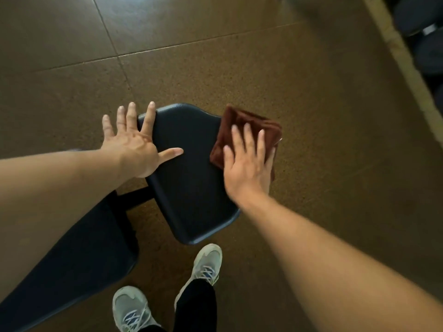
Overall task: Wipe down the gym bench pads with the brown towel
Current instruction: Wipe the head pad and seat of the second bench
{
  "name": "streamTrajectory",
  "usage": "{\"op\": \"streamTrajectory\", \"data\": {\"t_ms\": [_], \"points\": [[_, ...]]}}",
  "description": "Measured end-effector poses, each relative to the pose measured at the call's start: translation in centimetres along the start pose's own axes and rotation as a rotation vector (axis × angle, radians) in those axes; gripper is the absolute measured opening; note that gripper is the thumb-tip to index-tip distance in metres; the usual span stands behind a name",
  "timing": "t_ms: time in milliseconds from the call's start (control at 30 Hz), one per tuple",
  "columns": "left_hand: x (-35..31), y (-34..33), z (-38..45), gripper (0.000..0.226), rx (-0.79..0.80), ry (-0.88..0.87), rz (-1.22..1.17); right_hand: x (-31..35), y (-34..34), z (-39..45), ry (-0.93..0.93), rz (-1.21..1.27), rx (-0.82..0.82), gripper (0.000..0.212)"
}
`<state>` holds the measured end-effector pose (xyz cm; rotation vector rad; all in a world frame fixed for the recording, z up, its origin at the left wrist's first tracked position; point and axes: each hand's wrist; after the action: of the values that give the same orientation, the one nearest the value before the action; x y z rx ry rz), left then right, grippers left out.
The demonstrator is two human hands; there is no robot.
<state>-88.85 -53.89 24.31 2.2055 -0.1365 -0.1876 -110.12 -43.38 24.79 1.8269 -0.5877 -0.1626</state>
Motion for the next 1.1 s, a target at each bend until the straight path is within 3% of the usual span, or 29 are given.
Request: {"op": "streamTrajectory", "data": {"t_ms": [100, 200, 267, 367, 500, 700, 800, 933, 1100], "points": [[-0.4, 0.6, 0.3, 0.117, 0.064, 0.033, 0.015, -1.3, 2.6, 5.2, -0.148, 0.137, 0.019, 0.059], [-0.7, 1.2, 0.6, 0.119, 0.135, 0.057, 0.005, -1.8, 1.7, 4.7, -0.126, 0.099, -0.065, 0.060], [-0.8, 1.3, 0.4, 0.120, 0.173, 0.066, 0.004, -1.5, -0.1, 1.3, -0.013, -0.008, -0.138, 0.059], [-1.0, 1.8, 0.3, 0.127, 0.226, 0.073, 0.026, -1.1, -2.1, -4.7, 0.324, -0.113, -0.055, 0.056], [-1.5, 2.9, 0.3, 0.142, 0.294, 0.105, 0.104, -0.4, -1.2, -2.2, 0.501, -0.163, -0.001, 0.059], [-1.8, 2.7, 0.4, 0.143, 0.293, 0.146, 0.141, 6.3, 2.4, 8.9, 0.488, -0.184, 0.155, 0.063], [-1.9, 2.6, 0.2, 0.140, 0.271, 0.147, 0.153, 5.5, 4.4, 12.3, 0.423, -0.113, 0.265, 0.059], [-2.0, 3.1, 0.0, 0.138, 0.275, 0.144, 0.158, -1.6, 6.3, 13.1, 0.284, -0.073, 0.185, 0.055], [-2.3, 3.3, -0.2, 0.138, 0.263, 0.154, 0.181, -6.7, 4.0, 7.5, 0.016, 0.373, 0.031, 0.060]]}}
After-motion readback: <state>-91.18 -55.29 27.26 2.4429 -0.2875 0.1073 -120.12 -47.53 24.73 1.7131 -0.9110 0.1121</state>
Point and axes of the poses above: each hand's wrist, its own z-axis towards the middle knuckle, its own y-axis out of the back of the hand, x = y × z, and after that the axes turned 2 degrees about x, right-handed
